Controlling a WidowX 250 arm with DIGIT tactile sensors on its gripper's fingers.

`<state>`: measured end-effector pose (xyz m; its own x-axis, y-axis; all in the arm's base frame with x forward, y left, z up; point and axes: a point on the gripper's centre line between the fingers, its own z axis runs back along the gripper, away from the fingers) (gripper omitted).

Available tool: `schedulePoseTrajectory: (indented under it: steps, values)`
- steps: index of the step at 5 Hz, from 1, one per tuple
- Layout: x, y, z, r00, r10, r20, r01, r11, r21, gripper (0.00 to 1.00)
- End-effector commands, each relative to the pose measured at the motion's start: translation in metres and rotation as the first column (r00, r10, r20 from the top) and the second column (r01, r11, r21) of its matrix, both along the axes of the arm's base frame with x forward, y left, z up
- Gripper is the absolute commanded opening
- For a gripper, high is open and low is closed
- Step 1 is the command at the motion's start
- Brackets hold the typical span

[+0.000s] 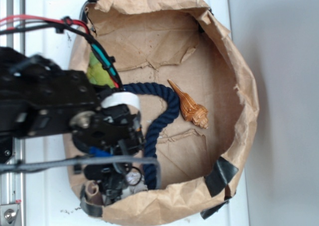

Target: Grab the white paper.

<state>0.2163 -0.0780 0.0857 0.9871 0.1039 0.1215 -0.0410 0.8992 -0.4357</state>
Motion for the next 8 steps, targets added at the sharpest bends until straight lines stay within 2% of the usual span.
schedulePoseTrajectory:
  steps: [1, 2, 3, 4, 5, 6, 7, 8]
  values:
    - [-0.001, -0.002, 0.008, 1.000, -0.010, 0.025, 0.010, 1.000, -0.002, 1.00]
    - [0.022, 0.004, 0.017, 0.999, 0.037, 0.020, -0.036, 0.997, -0.064, 1.00]
    - [0.032, -0.003, 0.016, 1.000, 0.012, 0.007, -0.011, 0.993, -0.115, 1.00]
    - [0.028, -0.015, 0.010, 0.998, -0.059, -0.001, 0.059, 0.991, -0.123, 1.00]
    - [0.021, -0.026, -0.005, 0.994, -0.105, 0.020, 0.106, 0.990, -0.090, 1.00]
    - [0.001, -0.038, -0.025, 0.992, -0.115, 0.054, 0.116, 0.993, -0.017, 1.00]
    - [0.005, -0.039, -0.038, 0.994, -0.103, 0.018, 0.103, 0.994, 0.025, 1.00]
    - [0.002, -0.039, -0.037, 0.997, -0.080, 0.000, 0.080, 0.996, 0.034, 1.00]
